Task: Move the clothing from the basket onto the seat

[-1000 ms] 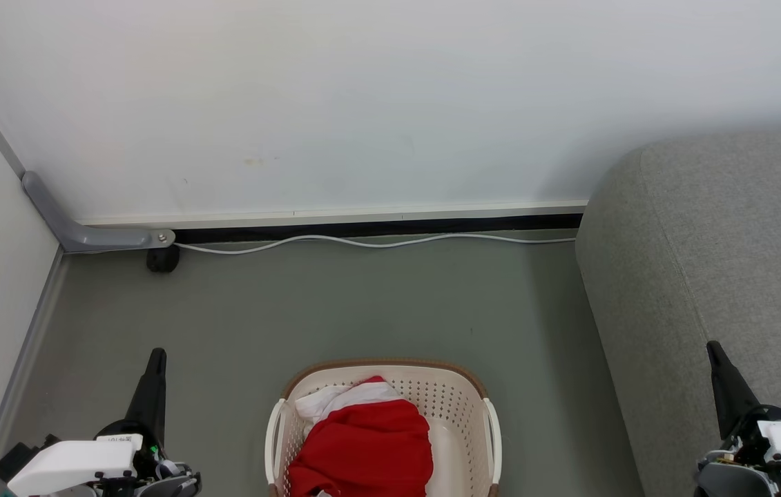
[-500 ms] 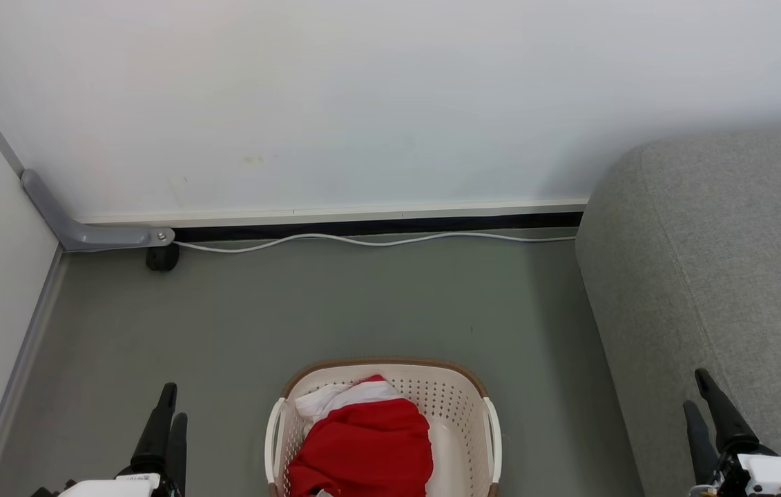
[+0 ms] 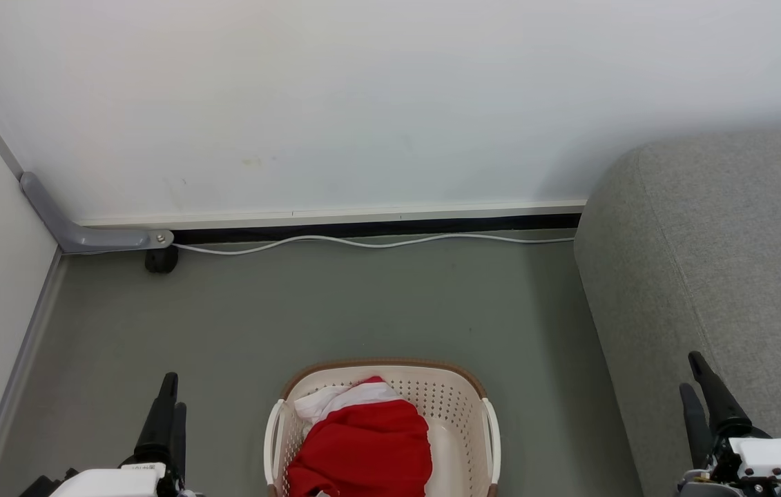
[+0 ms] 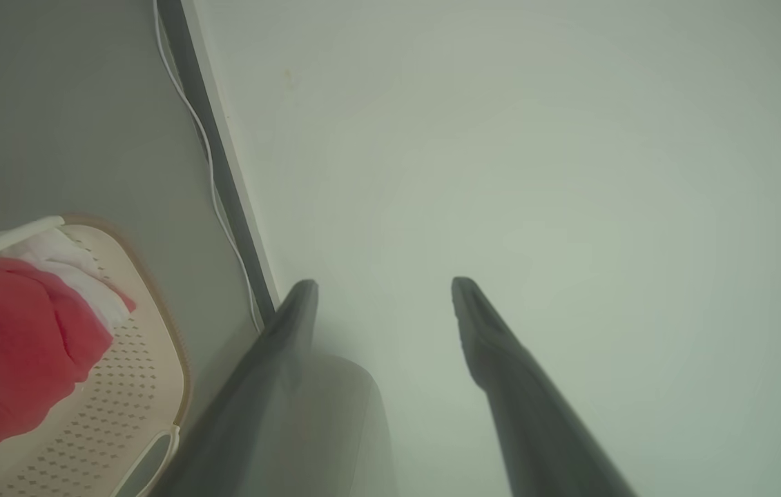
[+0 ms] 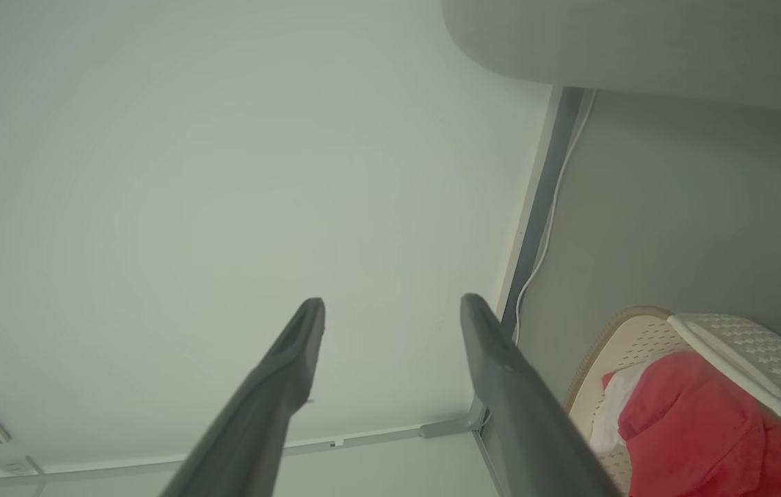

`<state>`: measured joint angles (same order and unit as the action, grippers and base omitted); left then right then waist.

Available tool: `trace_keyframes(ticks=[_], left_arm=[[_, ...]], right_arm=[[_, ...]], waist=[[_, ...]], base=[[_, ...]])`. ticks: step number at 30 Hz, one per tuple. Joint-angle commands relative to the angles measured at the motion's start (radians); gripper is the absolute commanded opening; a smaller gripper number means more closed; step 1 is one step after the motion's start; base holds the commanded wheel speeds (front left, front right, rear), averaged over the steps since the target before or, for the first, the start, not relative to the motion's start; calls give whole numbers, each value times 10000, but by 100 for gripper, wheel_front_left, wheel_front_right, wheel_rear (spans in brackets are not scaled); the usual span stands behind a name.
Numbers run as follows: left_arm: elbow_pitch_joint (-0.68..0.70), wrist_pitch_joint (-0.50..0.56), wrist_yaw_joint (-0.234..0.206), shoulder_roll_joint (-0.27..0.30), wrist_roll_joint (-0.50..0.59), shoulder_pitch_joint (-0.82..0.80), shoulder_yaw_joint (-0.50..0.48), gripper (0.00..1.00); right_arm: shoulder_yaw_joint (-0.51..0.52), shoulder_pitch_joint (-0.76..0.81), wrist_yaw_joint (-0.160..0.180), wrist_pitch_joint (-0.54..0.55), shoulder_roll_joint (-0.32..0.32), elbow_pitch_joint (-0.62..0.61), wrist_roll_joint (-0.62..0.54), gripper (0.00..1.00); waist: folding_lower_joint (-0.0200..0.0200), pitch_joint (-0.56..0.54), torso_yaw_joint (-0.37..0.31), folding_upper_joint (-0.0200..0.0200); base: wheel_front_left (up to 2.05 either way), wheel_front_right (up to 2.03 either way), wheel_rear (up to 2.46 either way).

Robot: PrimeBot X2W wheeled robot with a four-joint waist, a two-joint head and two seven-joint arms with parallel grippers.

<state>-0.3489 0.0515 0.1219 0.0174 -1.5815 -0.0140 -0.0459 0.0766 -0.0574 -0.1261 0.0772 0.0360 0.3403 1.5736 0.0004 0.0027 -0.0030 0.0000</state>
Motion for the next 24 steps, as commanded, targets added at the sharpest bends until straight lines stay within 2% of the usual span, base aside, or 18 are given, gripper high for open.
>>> trace_keyframes(ticks=[1,15,24], left_arm=[[195,-68,15,177,229,-617,-1,100],[62,-450,24,281,1518,-947,129,100],[-39,-714,30,347,2725,-1158,206,100]], right_arm=[[-152,-534,-32,-146,227,-202,-123,100],[-1052,-1079,-33,-698,685,54,-598,100],[-1416,-1423,-35,-969,913,261,-1510,100]], waist=[[-3,-1,-3,0],[-3,-3,-31,0],[-3,2,-65,0]], base=[[0,0,0],[0,0,0],[0,0,0]])
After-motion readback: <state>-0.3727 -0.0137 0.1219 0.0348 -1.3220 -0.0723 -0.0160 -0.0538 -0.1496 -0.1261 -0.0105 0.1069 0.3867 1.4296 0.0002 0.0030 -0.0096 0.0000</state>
